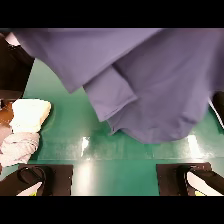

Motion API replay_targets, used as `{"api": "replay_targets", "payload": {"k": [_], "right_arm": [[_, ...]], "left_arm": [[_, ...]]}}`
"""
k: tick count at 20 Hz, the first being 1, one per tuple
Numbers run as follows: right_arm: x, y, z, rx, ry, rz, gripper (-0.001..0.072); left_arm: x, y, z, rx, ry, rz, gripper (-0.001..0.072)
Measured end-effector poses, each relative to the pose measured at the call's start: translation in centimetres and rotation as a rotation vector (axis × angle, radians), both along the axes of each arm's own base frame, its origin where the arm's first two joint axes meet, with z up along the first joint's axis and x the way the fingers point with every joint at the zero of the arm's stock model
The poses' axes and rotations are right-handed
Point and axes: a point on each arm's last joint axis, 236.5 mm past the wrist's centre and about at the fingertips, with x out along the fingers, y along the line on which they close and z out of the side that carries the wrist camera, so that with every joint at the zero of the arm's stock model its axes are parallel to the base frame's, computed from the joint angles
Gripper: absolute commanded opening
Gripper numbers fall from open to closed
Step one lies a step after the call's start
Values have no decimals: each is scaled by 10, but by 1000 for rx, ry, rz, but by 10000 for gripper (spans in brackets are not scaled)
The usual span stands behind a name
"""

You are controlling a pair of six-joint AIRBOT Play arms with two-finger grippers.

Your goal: Fold the shirts.

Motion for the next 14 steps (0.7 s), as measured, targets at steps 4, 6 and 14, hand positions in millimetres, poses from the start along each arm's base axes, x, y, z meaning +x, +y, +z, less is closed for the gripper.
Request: {"api": "replay_targets", "payload": {"k": [4,6,14], "right_arm": [[63,33,-111,-14,257,84,15],[86,40,-162,-33,344,88,16],[146,46,-273,-46,443,51,21]], "left_arm": [[48,4,-108,186,190,71,24],[77,12,-153,202,262,121,25],[161,45,-278,-78,494,282,281]]}}
